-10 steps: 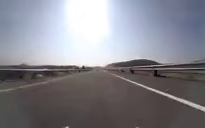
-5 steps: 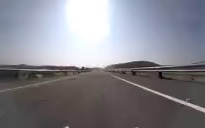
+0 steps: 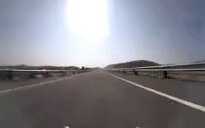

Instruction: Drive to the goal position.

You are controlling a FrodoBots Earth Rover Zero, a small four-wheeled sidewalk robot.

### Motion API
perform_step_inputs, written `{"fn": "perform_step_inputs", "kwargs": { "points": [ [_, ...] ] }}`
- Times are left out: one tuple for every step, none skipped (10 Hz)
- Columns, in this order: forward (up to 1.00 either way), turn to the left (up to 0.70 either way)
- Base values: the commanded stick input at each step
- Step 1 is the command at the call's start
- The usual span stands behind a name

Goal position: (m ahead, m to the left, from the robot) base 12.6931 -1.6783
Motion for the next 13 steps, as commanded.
{"fn": "perform_step_inputs", "kwargs": {
  "points": [
    [1.0,0.0],
    [1.0,0.0],
    [1.0,0.0],
    [1.0,0.0],
    [1.0,0.0],
    [1.0,0.0],
    [1.0,0.0],
    [1.0,0.0],
    [1.0,0.0],
    [1.0,0.0],
    [1.0,0.0],
    [1.0,0.01],
    [1.0,0.01]
  ]
}}
